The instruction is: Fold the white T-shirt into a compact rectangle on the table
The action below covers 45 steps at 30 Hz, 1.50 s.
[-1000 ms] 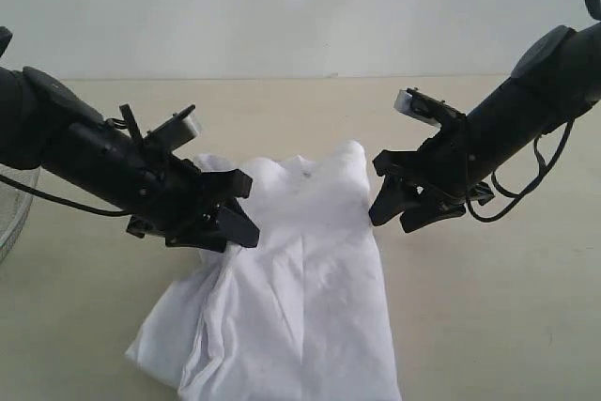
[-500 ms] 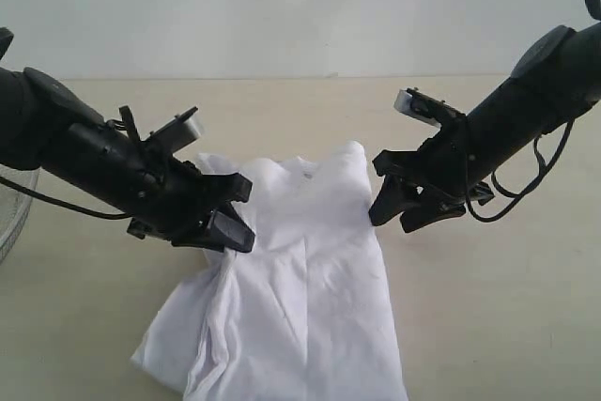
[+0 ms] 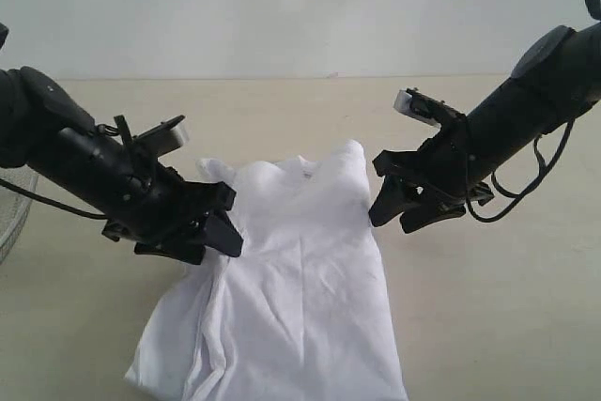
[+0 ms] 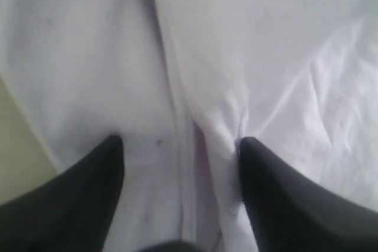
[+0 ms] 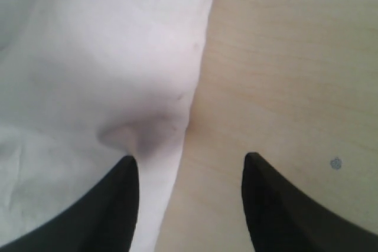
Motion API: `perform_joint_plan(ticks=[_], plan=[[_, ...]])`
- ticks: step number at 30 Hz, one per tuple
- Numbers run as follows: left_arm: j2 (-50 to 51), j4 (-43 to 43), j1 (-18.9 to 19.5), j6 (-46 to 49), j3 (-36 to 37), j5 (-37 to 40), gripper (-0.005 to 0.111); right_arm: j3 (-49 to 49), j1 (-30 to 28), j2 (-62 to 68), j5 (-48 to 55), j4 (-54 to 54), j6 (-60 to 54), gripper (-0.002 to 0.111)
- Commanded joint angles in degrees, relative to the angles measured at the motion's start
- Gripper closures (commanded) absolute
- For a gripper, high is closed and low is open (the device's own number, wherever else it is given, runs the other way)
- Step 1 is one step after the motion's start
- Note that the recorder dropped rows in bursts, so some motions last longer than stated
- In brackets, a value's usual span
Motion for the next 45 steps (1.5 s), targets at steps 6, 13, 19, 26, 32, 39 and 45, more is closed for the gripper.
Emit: perform_joint_plan(ticks=[6, 13, 19, 26, 32, 39, 45], plan=[[-2.39, 3.12, 2.79, -0.93, -0.39, -3.87, 0.074, -0.2, -0.21, 0.0, 0.35, -0.39, -0.49, 0.061], [-3.37, 3.59, 3.16, -0.84, -0.39, -4.9, 0.102, -0.2, -0.31, -0.76, -2.59, -0.44, -0.5, 0.061], [-5.03, 3.82, 3.29, -0.84, -0.39, -11.08, 0.102, -0.2, -0.2, -7.01, -4.52, 1.89, -0.39, 0.061], [-3.15, 2.91, 3.18, 0.87, -0.39, -13.44, 0.102, -0.2, 5.73, -10.14, -2.7, 7.83, -2.65, 0.067], [-2.94, 1.57, 3.18, 3.26, -0.79, -6.96, 0.102, -0.2, 18.31, -6.8, -12.2, 7.94, -3.58, 0.108], [-2.78, -6.08, 3.09, 10.92, -3.38, -2.81, 0.102, -0.2, 20.31, 2.69, -19.01, 7.17, -1.52, 0.108], [2.75, -6.3, 3.09, 11.15, -3.58, -4.24, 0.102, -0.2, 20.31, 3.1, -18.9, 7.06, -1.03, 0.108]])
